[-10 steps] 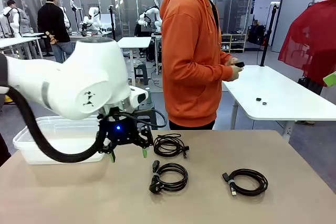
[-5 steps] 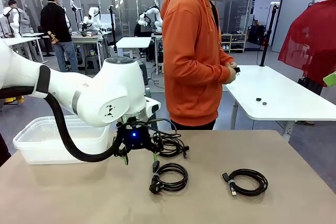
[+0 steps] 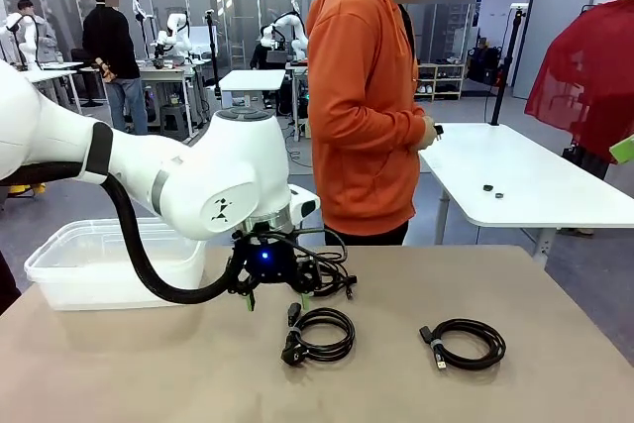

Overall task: Organize and store the cables.
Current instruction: Place the Power Cable into the Organizing box.

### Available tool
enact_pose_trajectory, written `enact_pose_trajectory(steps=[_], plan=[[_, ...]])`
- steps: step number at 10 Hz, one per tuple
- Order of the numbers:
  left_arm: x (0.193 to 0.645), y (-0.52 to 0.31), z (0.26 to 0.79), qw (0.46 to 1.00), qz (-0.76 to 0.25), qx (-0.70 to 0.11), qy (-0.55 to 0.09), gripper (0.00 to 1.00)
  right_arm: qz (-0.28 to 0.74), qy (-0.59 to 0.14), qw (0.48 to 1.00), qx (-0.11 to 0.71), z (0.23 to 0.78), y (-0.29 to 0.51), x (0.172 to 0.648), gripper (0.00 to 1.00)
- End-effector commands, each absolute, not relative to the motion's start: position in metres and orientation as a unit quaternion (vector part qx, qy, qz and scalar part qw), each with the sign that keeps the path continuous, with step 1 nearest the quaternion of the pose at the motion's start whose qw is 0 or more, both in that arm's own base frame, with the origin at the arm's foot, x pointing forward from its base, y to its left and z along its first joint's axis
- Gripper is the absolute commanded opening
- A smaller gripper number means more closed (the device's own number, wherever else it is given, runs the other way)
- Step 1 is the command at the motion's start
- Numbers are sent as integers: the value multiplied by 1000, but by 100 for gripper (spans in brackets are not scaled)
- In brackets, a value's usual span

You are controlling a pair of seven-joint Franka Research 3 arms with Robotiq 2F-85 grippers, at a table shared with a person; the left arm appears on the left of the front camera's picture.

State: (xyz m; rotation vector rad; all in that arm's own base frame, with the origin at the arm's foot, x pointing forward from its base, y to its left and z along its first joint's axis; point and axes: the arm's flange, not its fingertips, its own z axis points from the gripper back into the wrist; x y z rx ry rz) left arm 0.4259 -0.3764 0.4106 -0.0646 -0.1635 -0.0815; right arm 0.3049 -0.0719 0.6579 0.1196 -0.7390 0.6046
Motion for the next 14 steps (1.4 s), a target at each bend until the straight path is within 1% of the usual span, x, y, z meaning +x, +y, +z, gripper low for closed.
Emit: enact_pose_trajectory(steps=[1, 2, 4, 7, 8, 10, 12, 14], plan=[[426, -388, 421, 979, -190, 16, -78, 100, 289, -355, 887, 59, 659, -73, 306, 100], [424, -392, 425, 963, -252, 32, -88, 100, 289, -355, 887, 59, 659, -73, 306, 100], [422, -395, 439, 918, -384, 28, -98, 100, 289, -355, 887, 59, 659, -73, 306, 100], [422, -408, 447, 849, -523, 46, -54, 100, 289, -355, 887, 59, 659, -73, 306, 100], [422, -409, 449, 828, -559, 46, -24, 100, 289, -355, 887, 59, 659, -73, 306, 100], [419, -408, 455, 801, -597, 41, -5, 100, 289, -355, 887, 59, 659, -73, 306, 100], [421, -404, 453, 778, -628, 9, 5, 100, 289, -355, 887, 59, 659, -73, 306, 100], [422, -405, 451, 776, -630, 4, 5, 100, 289, -355, 887, 59, 659, -73, 306, 100]])
